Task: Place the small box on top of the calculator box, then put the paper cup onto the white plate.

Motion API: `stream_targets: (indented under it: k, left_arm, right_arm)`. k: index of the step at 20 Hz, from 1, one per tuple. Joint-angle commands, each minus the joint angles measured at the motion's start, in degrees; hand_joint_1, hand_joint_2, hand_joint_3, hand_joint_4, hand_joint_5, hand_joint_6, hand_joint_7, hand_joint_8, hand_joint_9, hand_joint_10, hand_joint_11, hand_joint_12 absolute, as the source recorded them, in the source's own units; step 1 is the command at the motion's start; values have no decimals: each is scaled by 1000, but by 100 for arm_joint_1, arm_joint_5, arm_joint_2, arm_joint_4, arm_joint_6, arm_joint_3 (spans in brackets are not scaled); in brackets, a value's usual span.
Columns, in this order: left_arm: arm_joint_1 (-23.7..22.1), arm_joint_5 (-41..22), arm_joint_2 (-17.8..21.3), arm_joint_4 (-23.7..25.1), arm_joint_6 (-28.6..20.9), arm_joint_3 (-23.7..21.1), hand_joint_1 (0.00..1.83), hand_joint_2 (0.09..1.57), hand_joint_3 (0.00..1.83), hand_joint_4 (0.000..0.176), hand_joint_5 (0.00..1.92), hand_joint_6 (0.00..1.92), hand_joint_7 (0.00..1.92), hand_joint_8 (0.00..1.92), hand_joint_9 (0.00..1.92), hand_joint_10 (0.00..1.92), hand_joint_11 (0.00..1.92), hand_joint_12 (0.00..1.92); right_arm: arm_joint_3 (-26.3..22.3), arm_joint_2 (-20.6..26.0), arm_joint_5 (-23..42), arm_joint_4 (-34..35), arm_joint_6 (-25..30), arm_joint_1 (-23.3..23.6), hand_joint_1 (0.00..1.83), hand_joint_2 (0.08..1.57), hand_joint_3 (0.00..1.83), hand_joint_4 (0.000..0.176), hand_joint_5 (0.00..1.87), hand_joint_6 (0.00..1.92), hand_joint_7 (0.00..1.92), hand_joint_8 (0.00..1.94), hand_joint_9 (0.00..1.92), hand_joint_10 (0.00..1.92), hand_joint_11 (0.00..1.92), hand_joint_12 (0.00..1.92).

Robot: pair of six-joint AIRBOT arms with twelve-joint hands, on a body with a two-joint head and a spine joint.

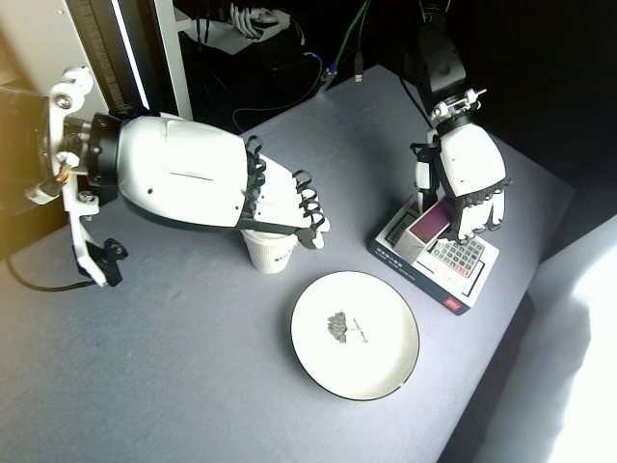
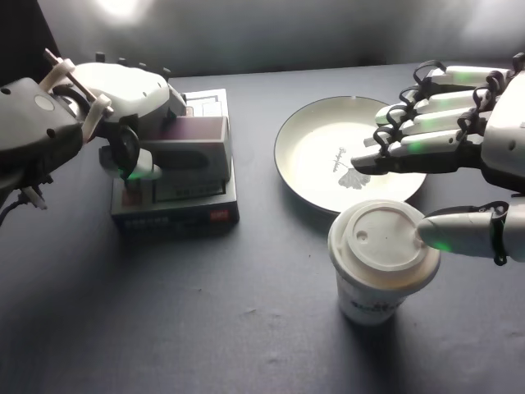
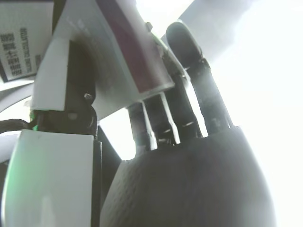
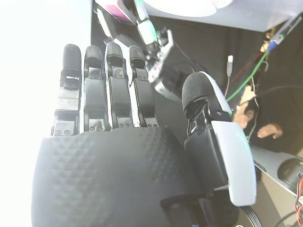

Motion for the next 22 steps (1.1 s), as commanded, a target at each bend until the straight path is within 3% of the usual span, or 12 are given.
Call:
stream_targets:
  k: [1, 2, 4, 9, 13, 14, 19, 20, 22]
  left_arm:
    - [-12, -317, 67, 196, -14, 6, 1166, 1158, 0, 0, 682, 26, 788, 260, 700, 350, 206, 1220]
    - [2, -315, 56, 197, -29, 13, 1117, 1152, 0, 0, 677, 7, 807, 97, 711, 281, 200, 1213]
    - [-5, -316, 45, 201, -45, 9, 1052, 1136, 0, 0, 648, 0, 780, 6, 706, 143, 159, 1182]
    - [-93, -347, 166, 140, -28, -91, 809, 1137, 0, 0, 455, 0, 560, 0, 547, 14, 1, 1141]
    - [-159, -386, 201, 100, -5, -146, 483, 1092, 0, 0, 301, 0, 386, 0, 378, 0, 0, 891]
    - [-190, -386, 202, 40, 72, -159, 408, 1072, 0, 0, 249, 0, 325, 2, 307, 1, 0, 747]
    - [-434, -424, 451, -493, 791, -484, 290, 1013, 0, 0, 203, 0, 273, 0, 245, 0, 0, 637]
    - [-478, -475, 518, -561, 900, -587, 259, 952, 0, 0, 162, 1, 200, 3, 173, 3, 0, 483]
    - [-512, -569, 681, -552, 918, -844, 209, 943, 0, 0, 178, 1, 221, 3, 205, 5, 0, 527]
  right_arm:
    - [-84, 56, 834, 105, -88, 148, 0, 1404, 0, 0, 369, 4, 349, 2, 273, 7, 0, 807]
    - [-119, 60, 769, 105, 2, 185, 0, 1410, 1, 0, 387, 8, 371, 7, 298, 14, 0, 856]
    - [-133, 73, 767, 103, 87, 186, 0, 1411, 0, 0, 372, 0, 339, 1, 255, 2, 0, 773]
    - [-195, 81, 838, 355, 21, 140, 0, 1408, 0, 0, 362, 6, 335, 4, 265, 6, 0, 815]
    - [-246, 131, 859, 730, -150, -156, 0, 1407, 0, 0, 344, 2, 336, 3, 271, 4, 0, 795]
    - [-206, 131, 918, 729, -150, -261, 0, 1401, 0, 0, 323, 0, 314, 0, 257, 1, 0, 760]
    - [-96, 114, 888, 723, -108, -230, 0, 1358, 0, 0, 263, 1, 268, 1, 215, 2, 0, 676]
    - [-96, 99, 859, 675, -26, -192, 289, 1008, 0, 0, 12, 0, 14, 0, 10, 0, 0, 62]
    - [-97, 26, 762, 569, 122, -116, 443, 791, 0, 0, 0, 0, 0, 0, 0, 0, 0, 0]
